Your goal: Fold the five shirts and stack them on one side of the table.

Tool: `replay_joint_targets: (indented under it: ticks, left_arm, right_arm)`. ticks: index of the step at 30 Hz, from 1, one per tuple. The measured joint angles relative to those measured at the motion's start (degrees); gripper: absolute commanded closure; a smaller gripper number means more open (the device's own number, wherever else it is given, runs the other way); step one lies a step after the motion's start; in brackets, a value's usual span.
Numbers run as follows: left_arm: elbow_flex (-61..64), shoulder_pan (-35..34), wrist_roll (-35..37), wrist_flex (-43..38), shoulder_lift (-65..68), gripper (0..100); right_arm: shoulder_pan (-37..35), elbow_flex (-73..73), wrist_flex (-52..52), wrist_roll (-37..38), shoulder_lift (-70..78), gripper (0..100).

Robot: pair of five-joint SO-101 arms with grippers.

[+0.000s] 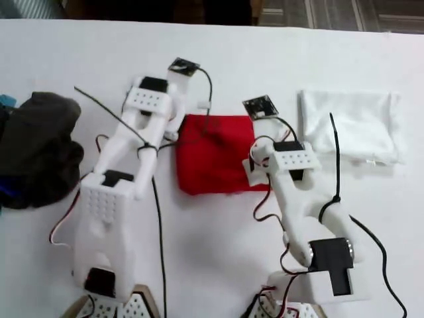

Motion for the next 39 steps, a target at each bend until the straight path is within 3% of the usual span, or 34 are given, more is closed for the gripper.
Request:
replay_joint_targets:
  ticks: [4, 10, 19, 39]
  left_arm:
    - [-4.66, 0.0, 3.6, 0.35, -0.79, 97]
    - [-4.66, 0.79, 7.82, -5.36, -0.79, 97]
    - [-4.66, 7.12, 7.91, -6.68, 1.23, 97]
    - [-4.66, 5.01, 7.91, -6.77, 7.74, 97]
  right_arm:
    - [-0.35, 0.0, -0.35, 0.0, 0.0, 97.8]
    - [-3.6, 2.11, -0.88, 0.0, -4.4, 97.8]
    - [-4.57, 7.38, -5.63, 0.0, -9.76, 97.8]
    - [-4.48, 7.65, -5.89, 0.0, -9.76, 97.8]
